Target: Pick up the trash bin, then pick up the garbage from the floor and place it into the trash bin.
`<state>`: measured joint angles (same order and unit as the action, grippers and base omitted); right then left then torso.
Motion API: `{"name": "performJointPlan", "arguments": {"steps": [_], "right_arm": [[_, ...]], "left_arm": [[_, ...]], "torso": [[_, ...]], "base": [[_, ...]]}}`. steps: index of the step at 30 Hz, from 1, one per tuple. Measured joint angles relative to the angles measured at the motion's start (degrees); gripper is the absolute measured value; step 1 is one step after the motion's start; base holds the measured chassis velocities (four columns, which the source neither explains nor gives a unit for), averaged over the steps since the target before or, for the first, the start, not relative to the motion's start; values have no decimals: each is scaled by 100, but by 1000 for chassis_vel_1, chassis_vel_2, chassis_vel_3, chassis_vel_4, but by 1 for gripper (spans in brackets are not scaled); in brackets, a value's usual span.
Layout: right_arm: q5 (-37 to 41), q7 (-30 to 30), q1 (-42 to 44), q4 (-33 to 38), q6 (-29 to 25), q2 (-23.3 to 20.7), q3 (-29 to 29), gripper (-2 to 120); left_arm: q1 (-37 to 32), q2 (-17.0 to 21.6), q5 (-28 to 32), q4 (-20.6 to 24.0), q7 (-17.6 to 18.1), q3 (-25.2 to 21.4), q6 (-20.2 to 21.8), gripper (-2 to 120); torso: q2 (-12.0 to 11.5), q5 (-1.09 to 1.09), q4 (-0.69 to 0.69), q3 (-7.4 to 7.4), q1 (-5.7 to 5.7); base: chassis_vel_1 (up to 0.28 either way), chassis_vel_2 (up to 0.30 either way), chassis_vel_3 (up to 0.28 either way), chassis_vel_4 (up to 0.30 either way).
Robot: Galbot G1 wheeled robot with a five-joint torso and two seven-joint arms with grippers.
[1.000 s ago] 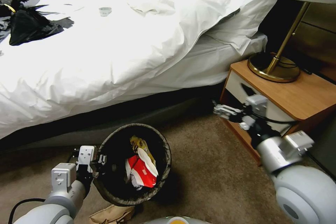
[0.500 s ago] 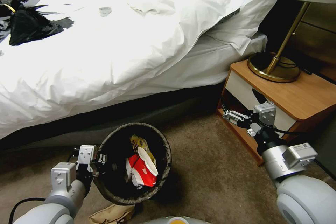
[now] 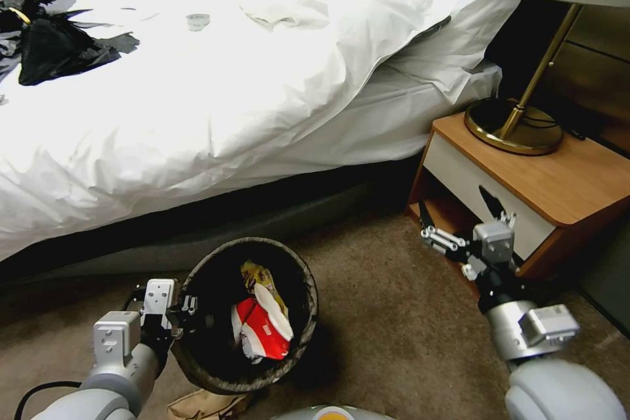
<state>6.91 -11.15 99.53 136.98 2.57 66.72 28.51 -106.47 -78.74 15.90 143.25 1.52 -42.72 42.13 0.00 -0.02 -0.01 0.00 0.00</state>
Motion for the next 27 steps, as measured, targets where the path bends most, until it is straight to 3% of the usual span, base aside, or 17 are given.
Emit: {"name": "performJointPlan", "arguments": {"steps": [27], "right_arm": [[-5,-62,428,-117,-52,379,-67,100]], "left_arm": [[3,-26,-5,0,2,-5,0,1]], "torso": [[0,2,1,0,0]], "base": [[64,61,57,62]]}}
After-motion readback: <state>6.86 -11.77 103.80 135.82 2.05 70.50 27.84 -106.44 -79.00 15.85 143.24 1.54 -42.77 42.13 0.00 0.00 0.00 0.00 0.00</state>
